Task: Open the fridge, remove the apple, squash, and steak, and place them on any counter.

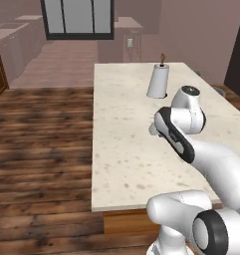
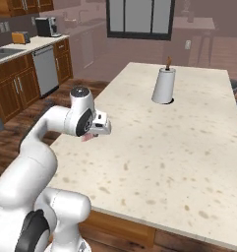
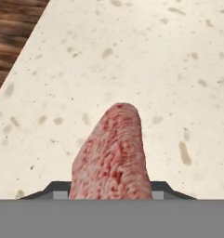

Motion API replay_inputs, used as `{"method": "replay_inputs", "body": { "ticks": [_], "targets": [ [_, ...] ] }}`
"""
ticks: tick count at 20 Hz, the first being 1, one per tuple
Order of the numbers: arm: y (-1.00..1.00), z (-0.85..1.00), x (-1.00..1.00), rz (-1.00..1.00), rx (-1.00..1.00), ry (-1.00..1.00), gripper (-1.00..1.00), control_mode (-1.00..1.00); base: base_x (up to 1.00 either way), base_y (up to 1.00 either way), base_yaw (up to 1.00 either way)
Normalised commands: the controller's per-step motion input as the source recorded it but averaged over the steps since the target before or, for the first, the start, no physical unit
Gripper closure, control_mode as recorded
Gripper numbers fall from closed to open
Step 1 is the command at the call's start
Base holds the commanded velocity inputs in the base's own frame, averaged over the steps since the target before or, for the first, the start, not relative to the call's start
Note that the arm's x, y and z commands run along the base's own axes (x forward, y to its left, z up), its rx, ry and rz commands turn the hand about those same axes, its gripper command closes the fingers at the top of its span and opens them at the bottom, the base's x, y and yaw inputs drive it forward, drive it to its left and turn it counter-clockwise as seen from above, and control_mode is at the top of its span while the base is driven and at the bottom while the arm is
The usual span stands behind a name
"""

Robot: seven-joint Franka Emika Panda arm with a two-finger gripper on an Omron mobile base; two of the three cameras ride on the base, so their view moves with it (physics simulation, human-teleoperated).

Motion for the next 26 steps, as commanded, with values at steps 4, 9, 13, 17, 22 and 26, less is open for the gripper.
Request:
{"method": "replay_inputs", "body": {
  "ticks": [4, 9, 13, 17, 22, 26],
  "targets": [
    [-0.02, -0.90, 0.68, 0.06, -0.08, 0.08, 1.00, -1.00, 0.00, 0.00, 0.00],
    [0.00, -0.46, 0.50, 0.00, -0.10, 0.34, 1.00, -1.00, 0.00, 0.00, 0.00],
    [-0.03, -0.75, 0.39, 0.01, -0.05, 0.11, 1.00, -1.00, 0.00, 0.00, 0.00],
    [-0.19, -0.93, 0.18, 0.06, 0.00, -0.03, 1.00, -1.00, 0.00, 0.00, 0.00],
    [-0.27, -0.84, 0.02, 0.12, 0.02, -0.17, 1.00, -1.00, 0.00, 0.00, 0.00],
    [-0.05, -0.31, 0.06, 0.02, 0.06, 0.05, -1.00, -1.00, 0.00, 0.00, 0.00]
  ]
}}
